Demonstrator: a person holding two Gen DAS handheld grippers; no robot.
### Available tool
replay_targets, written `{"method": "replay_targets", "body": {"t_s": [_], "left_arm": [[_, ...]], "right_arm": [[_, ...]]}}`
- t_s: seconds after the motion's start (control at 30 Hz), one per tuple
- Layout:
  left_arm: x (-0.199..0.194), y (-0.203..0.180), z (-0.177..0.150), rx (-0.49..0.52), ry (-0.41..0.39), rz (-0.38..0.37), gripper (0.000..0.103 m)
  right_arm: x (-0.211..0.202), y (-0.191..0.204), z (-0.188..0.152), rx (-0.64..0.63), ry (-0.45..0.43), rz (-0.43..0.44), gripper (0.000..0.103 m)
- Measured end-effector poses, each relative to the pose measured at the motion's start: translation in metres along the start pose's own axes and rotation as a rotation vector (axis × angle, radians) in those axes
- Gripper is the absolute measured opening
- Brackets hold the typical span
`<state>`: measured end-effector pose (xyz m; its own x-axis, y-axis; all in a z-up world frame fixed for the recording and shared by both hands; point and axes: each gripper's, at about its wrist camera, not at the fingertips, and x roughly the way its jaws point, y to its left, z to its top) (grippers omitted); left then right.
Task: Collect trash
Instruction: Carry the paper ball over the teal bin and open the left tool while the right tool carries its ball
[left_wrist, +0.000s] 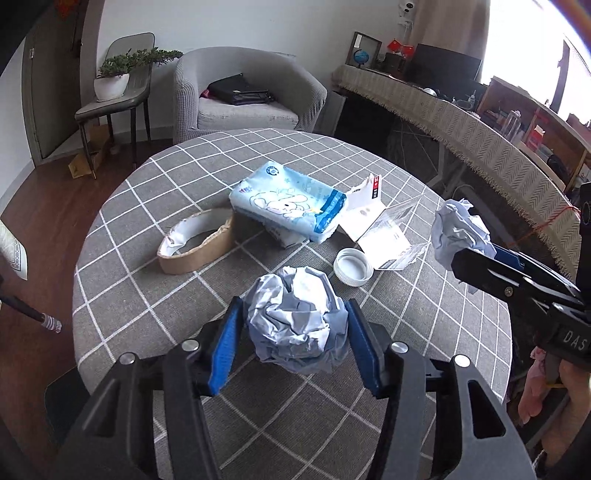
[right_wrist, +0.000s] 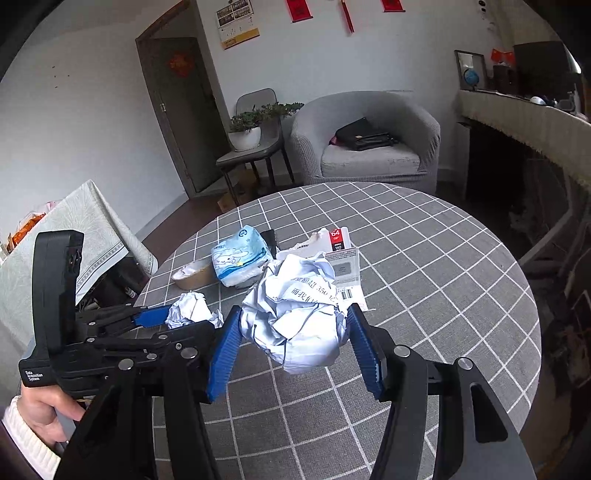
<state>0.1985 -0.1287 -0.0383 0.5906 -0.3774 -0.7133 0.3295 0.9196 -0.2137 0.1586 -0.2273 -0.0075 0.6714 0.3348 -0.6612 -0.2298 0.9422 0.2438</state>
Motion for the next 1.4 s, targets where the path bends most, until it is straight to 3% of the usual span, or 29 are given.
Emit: {"method": "replay_targets", "body": {"t_s": [0.8,1.4], "left_arm": [[-0.085,0.08,-0.043,-0.036,-0.052,0.097,0.059],[-0.091,0.181,-0.086,-0.093,0.034,0.224,0.06]], "right_arm": [[0.031,0.106,-0.019,-0.05,0.035,0.09,0.058],[0.077,0.201,-0.004,-0.122,0.06,0.21,0.058]]}}
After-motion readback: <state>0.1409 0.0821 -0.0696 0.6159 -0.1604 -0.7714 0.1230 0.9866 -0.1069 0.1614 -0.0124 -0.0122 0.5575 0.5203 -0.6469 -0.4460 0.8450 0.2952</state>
